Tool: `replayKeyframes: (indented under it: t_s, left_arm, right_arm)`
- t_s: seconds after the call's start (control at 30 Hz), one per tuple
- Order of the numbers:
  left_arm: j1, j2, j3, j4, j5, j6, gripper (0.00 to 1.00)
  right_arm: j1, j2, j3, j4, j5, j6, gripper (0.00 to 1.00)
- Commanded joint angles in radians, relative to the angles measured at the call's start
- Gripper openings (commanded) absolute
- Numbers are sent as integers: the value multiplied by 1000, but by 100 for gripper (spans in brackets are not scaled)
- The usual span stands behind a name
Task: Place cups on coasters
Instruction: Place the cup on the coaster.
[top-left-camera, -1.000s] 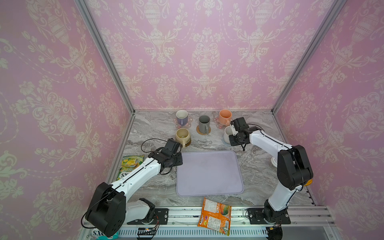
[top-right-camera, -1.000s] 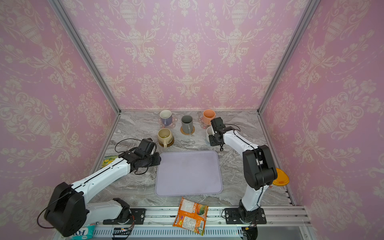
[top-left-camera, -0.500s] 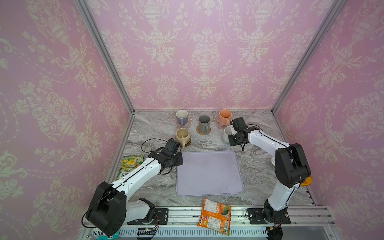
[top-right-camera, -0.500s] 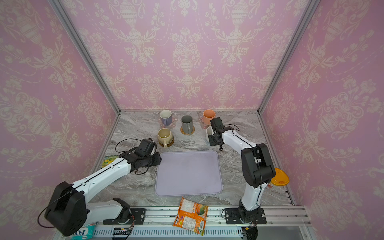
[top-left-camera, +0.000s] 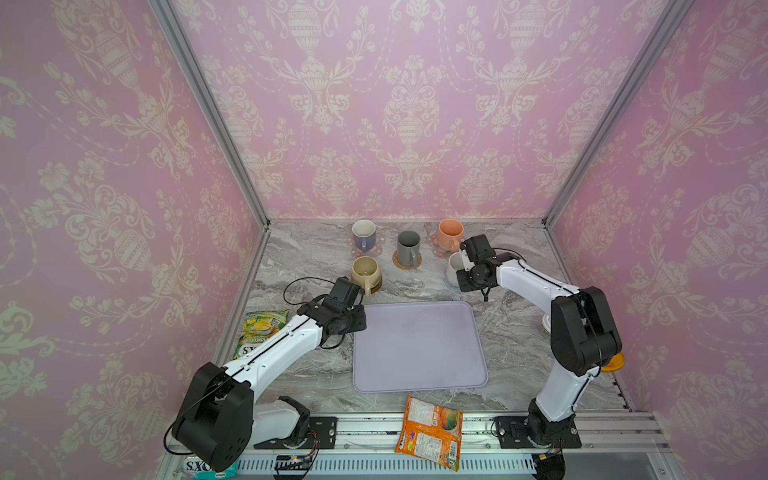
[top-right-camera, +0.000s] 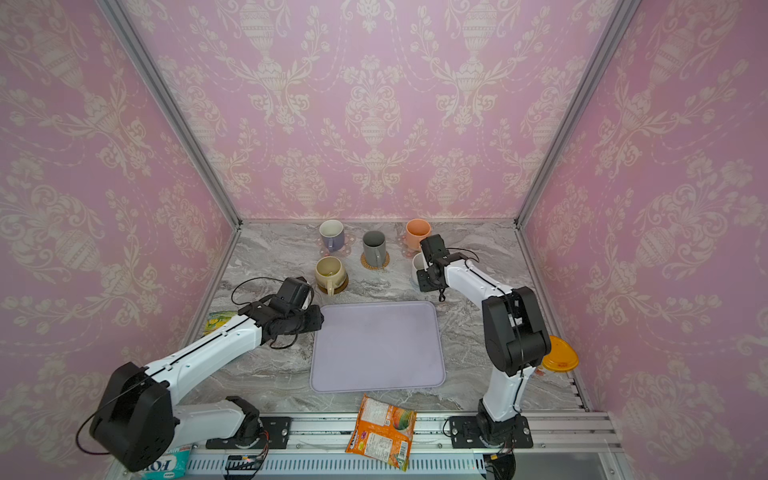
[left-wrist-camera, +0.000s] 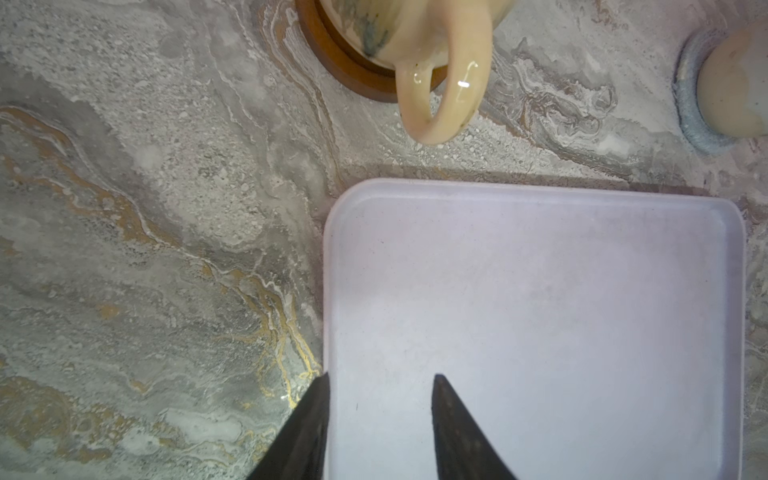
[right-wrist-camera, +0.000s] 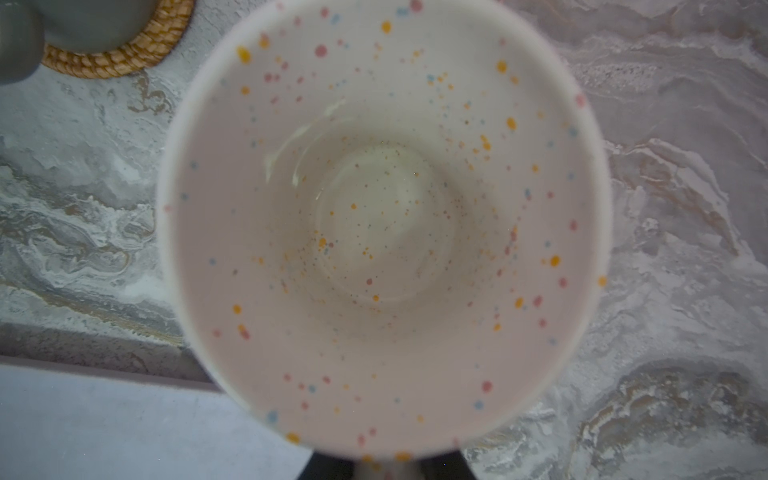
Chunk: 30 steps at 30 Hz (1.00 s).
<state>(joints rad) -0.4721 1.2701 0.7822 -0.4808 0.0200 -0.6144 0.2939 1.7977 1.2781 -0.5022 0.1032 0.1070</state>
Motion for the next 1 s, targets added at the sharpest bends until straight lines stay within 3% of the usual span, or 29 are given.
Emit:
replayKeyframes:
  t_s: [0.0,0.2,0.97]
  left_arm:
    - [10,-3,-3,-4,11,4,43]
    - [12,-21,-4,-16,11,8,43]
    - [15,-123,-43,-47,-10,11,44]
  right_arm:
    - [-7,-51,-1,16,-5,31,25]
    - [-7,-68,-23,16,-37,57,34]
    - [11,-183,-93,1,-52,109,36]
